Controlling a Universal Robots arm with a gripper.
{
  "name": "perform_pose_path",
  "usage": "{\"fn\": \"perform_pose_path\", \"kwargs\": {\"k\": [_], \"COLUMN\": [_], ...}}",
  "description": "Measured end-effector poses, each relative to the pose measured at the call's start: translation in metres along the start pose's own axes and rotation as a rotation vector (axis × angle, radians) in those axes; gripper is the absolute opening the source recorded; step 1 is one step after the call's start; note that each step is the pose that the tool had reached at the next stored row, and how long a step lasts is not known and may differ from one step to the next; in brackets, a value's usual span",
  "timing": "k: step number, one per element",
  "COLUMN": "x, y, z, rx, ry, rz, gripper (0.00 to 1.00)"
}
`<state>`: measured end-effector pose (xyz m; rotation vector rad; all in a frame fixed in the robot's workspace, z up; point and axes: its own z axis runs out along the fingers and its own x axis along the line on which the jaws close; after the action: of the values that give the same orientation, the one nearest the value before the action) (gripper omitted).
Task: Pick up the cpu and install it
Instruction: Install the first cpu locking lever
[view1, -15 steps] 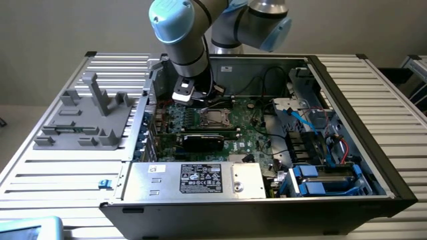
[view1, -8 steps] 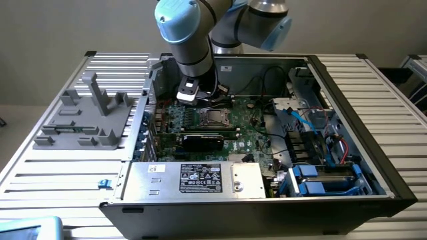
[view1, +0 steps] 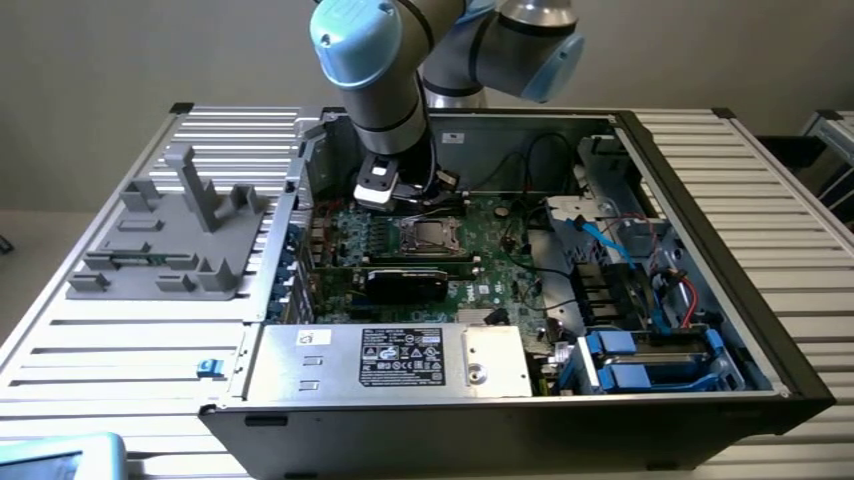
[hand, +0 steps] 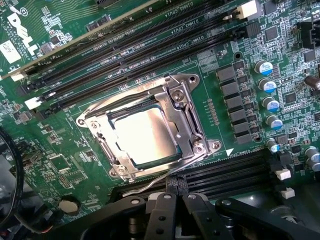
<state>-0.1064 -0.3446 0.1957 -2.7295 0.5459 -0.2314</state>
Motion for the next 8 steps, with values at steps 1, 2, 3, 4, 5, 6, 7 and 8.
{"fn": "perform_pose_path", "kwargs": {"k": [1, 2, 3, 4, 5, 6, 7, 8], "x": [0.0, 0.0, 0.0, 0.0, 0.0, 0.0, 0.0, 0.0], "y": [0.0001, 0.0001, 0.0001, 0.0001, 0.0001, 0.0001, 0.0001, 0.0001], "z": [-0.0001, -0.0001, 0.0, -0.0001, -0.0001, -0.0001, -0.0001, -0.0001], "rx": [-0.0001, -0.0001, -0.0001, -0.0002, -0.0001, -0.0001, -0.0001, 0.0], "ry": [0.0, 0.0, 0.0, -0.0001, 0.0, 0.0, 0.0, 0.0001], "rz": [0.0, 0.0, 0.0, 0.0, 0.0, 0.0, 0.0, 0.0], "gripper": [0.11, 0.11, 0.11, 0.11, 0.11, 0.11, 0.11, 0.11]}}
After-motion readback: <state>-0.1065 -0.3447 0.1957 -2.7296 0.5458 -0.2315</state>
